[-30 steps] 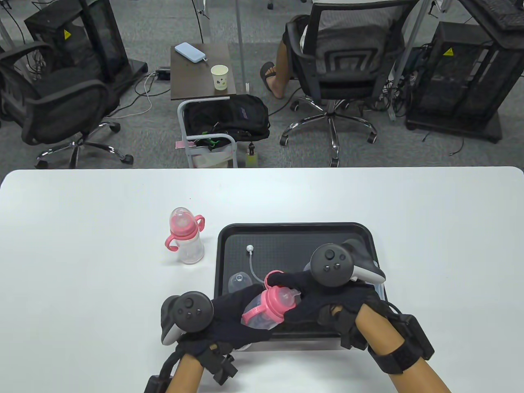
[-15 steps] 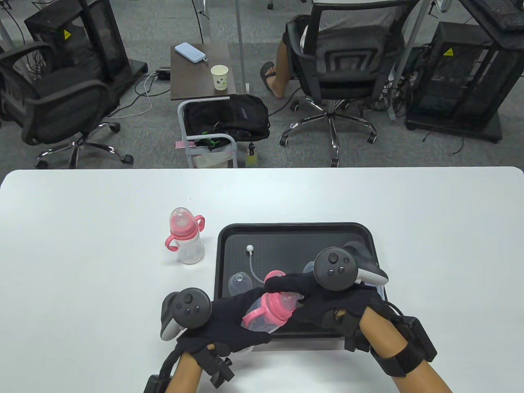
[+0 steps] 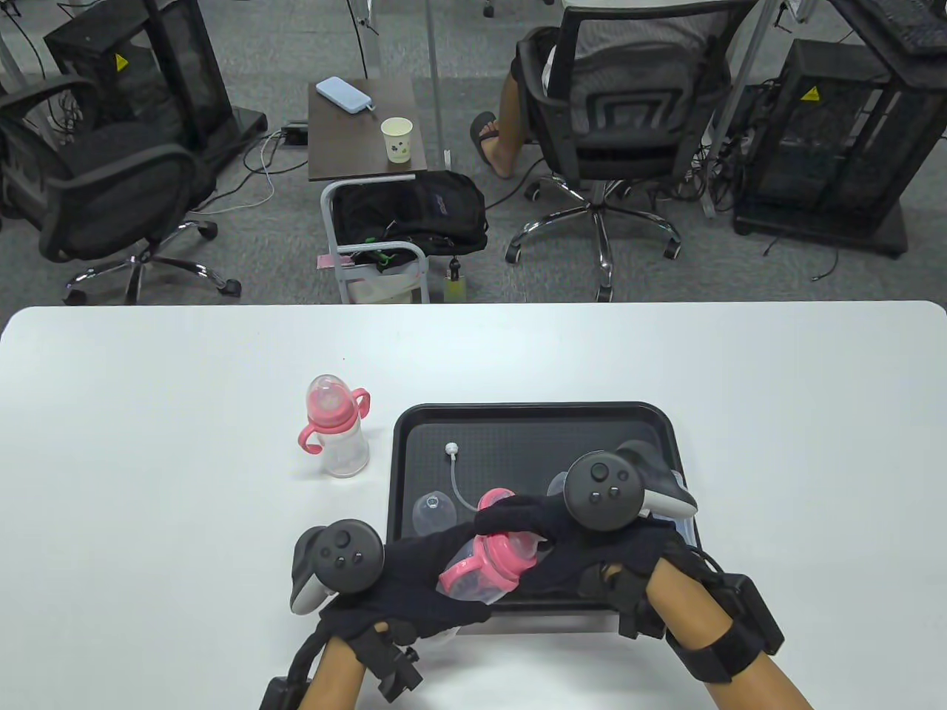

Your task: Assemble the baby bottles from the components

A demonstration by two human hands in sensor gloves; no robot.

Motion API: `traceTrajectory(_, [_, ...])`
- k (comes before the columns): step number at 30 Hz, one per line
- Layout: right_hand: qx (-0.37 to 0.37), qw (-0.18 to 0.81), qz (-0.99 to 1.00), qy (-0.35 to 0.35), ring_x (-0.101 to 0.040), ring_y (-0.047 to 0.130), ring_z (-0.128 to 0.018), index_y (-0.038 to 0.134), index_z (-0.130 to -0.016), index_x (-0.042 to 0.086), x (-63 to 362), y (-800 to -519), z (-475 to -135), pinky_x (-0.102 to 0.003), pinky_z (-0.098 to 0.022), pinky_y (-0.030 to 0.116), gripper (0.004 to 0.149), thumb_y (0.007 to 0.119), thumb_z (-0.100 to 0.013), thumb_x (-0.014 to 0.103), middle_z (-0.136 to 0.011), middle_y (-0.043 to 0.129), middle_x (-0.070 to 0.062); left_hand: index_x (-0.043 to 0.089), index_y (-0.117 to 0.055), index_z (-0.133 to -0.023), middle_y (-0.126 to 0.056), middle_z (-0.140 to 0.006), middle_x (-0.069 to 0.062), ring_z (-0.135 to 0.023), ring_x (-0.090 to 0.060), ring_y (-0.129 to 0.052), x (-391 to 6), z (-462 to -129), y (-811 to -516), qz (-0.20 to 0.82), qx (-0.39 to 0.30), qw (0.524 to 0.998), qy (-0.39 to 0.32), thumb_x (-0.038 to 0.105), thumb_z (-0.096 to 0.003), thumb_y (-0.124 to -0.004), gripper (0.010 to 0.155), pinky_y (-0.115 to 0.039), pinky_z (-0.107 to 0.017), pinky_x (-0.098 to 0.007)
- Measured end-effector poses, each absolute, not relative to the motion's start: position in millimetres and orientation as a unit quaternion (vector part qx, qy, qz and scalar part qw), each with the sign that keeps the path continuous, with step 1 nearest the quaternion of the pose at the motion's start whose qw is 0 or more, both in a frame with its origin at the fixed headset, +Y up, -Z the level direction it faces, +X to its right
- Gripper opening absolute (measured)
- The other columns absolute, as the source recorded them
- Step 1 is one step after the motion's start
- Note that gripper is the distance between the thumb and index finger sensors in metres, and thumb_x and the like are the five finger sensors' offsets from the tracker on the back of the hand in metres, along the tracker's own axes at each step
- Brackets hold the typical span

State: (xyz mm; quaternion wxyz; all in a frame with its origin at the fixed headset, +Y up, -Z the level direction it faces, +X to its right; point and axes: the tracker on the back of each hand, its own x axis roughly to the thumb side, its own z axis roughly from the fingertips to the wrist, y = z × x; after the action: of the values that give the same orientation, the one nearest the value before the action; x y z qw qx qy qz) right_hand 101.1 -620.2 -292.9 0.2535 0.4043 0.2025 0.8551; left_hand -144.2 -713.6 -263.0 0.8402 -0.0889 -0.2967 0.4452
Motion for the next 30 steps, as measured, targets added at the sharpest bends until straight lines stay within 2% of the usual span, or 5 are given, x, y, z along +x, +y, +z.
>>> traceTrajectory(4, [0.405, 0.247, 0.85, 0.229, -0.046, 0.087, -0.082, 0.063, -0.106, 0.035, 99.0, -623.2, -292.5, -0.055, -0.051, 0.079, 0.075, 0.103, -0.045, 0.021, -0.119, 0.062, -0.009, 0.02, -0.072, -0.111, -0.093, -0.095, -0.009, -0.072, -0.036, -0.102, -141.6, -262.9, -714.4, 0.434, -0.103, 0.843, -0.301, 0.071, -0.033, -0.099, 0.097, -0.085, -0.054, -0.052])
traceTrajectory(9, [0.39, 0.272, 0.849, 0.232, -0.046, 0.092, -0.076, 0.057, -0.112, 0.02, 101.3, -627.6, -294.8, -0.052, -0.046, 0.081, 0.078, 0.099, -0.047, 0.033, -0.111, 0.068, -0.028, 0.02, -0.07, -0.112, -0.091, -0.097, -0.008, -0.074, -0.037, -0.1, -142.0, -263.2, -714.2, 0.432, -0.098, 0.845, -0.298, 0.069, -0.0335, -0.1, 0.097, -0.083, -0.056, -0.053])
traceTrajectory(13, [0.357, 0.269, 0.867, 0.218, -0.044, 0.099, -0.065, 0.056, -0.112, 0.011, 106.4, -632.0, -300.3, -0.048, -0.038, 0.085, 0.083, 0.092, -0.05, 0.052, -0.099, 0.081, -0.028, 0.021, -0.069, -0.112, -0.09, -0.098, -0.009, -0.075, -0.037, -0.099, -142.4, -262.9, -713.6, 0.432, -0.083, 0.849, -0.292, 0.069, -0.0331, -0.1, 0.098, -0.083, -0.056, -0.053])
traceTrajectory(18, [0.338, 0.267, 0.875, 0.221, -0.04, 0.106, -0.049, 0.062, -0.107, 0.002, 109.8, -637.5, -302.7, -0.044, -0.027, 0.087, 0.086, 0.086, -0.049, 0.06, -0.078, 0.098, -0.023, 0.02, -0.069, -0.112, -0.09, -0.097, -0.009, -0.075, -0.036, -0.099, -143.2, -262.7, -713.2, 0.432, -0.074, 0.851, -0.288, 0.07, -0.0335, -0.099, 0.097, -0.083, -0.056, -0.053])
traceTrajectory(30, [0.378, 0.283, 0.84, 0.267, -0.046, 0.097, -0.068, 0.054, -0.114, 0.028, 115.2, -642.7, -302.9, -0.049, -0.039, 0.084, 0.079, 0.097, -0.048, 0.039, -0.104, 0.078, -0.027, 0.019, -0.068, -0.113, -0.09, -0.099, -0.01, -0.077, -0.037, -0.098, -137.8, -261.7, -713.6, 0.43, -0.109, 0.842, -0.307, 0.068, -0.0349, -0.099, 0.097, -0.082, -0.057, -0.054])
